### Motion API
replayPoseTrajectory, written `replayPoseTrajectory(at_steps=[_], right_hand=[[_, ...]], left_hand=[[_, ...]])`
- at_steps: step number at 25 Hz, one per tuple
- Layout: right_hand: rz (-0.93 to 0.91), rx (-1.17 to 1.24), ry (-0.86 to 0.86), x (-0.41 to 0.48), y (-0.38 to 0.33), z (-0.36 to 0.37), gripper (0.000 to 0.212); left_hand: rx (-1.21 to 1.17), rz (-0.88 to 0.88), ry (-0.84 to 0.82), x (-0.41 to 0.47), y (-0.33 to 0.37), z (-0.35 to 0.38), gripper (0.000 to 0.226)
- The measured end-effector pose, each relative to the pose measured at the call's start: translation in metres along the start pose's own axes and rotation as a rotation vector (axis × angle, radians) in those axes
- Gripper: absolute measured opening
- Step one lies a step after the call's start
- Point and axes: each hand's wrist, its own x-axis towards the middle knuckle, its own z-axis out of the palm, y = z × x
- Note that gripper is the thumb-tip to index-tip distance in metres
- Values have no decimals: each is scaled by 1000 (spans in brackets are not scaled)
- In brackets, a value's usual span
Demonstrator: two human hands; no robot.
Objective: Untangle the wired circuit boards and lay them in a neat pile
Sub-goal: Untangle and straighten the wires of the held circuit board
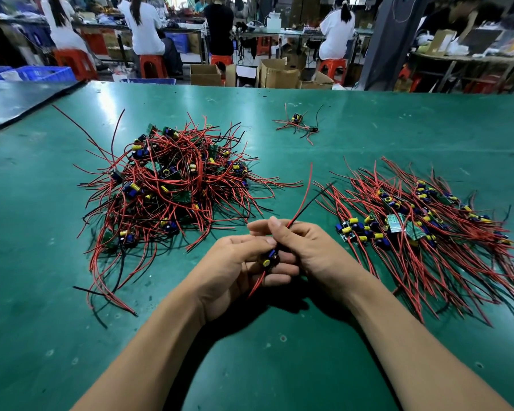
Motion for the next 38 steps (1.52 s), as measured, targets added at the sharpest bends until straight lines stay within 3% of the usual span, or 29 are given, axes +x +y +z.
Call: replayPoseTrajectory(at_steps=[5,9,13,15,20,24,27,30,33,38], right_hand=[[-114,-205,137,1,1,-2,35],[-214,-473,369,2,-5,-16,39],[-259,-530,483,6,-1,-13,43],[-198,-479,451,6,0,-10,41],[33,-82,104,2,2,2,29],[112,-76,46,1,-3,-1,28],[96,-2,11,0,-4,-1,22],[-29,1,126,7,2,0,20],[-168,-170,302,13,5,-6,15],[-276,-247,590,17,1,-14,15]], left_hand=[[29,-26,58,3,-1,1,19],[-20,-82,35,0,1,6,20],[-11,-85,47,1,1,7,31],[1,-71,69,0,0,8,32],[8,31,129,0,0,8,17],[79,36,126,-2,-2,10,28],[70,37,137,-2,0,9,20],[50,38,152,0,2,6,14],[53,51,150,1,2,6,13],[73,55,135,1,1,4,14]])
